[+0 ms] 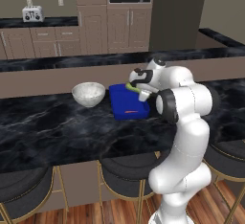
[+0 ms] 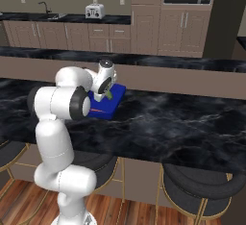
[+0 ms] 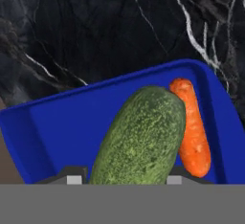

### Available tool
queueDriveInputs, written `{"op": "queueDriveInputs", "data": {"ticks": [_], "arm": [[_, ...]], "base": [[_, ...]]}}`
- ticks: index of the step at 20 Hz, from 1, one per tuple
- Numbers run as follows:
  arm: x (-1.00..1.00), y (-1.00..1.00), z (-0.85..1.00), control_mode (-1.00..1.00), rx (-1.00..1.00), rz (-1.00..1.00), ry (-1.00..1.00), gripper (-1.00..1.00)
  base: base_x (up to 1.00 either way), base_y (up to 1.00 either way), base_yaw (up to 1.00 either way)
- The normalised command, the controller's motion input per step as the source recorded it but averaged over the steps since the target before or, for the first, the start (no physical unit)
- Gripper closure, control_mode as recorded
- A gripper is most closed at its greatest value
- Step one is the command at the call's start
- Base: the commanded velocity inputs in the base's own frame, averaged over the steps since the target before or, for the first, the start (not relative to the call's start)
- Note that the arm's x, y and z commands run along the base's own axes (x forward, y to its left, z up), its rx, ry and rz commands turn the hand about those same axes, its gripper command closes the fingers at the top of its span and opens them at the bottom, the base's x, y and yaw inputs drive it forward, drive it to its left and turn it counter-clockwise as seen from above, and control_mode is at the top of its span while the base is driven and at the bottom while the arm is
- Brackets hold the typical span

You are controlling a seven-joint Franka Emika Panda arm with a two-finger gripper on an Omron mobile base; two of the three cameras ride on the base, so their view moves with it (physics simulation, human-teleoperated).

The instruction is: Place the two vegetables and bowl onto the tray for setting up a vegetable dip station.

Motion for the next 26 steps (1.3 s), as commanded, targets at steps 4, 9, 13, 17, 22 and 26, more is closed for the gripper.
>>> {"op": "queueDriveInputs", "data": {"ticks": [4,9,13,17,22,26], "arm": [[-0.02,0.01,0.0,-1.0,-0.05,0.17,0.0,1.0],[-0.13,0.13,0.0,-1.0,-0.08,0.15,0.0,1.0],[-0.03,0.25,0.0,-1.0,-0.09,0.13,0.0,1.0],[-0.02,0.33,0.0,-1.0,-0.07,0.1,0.0,1.0],[0.0,0.14,0.0,-1.0,-0.06,0.09,0.0,1.0],[-0.01,0.0,0.0,-1.0,-0.06,0.06,0.0,1.0]], "base": [[0.0,0.0,0.0],[0.0,0.0,0.0],[0.0,0.0,0.0],[0.0,0.0,0.0],[0.0,0.0,0.0],[0.0,0.0,0.0]]}}
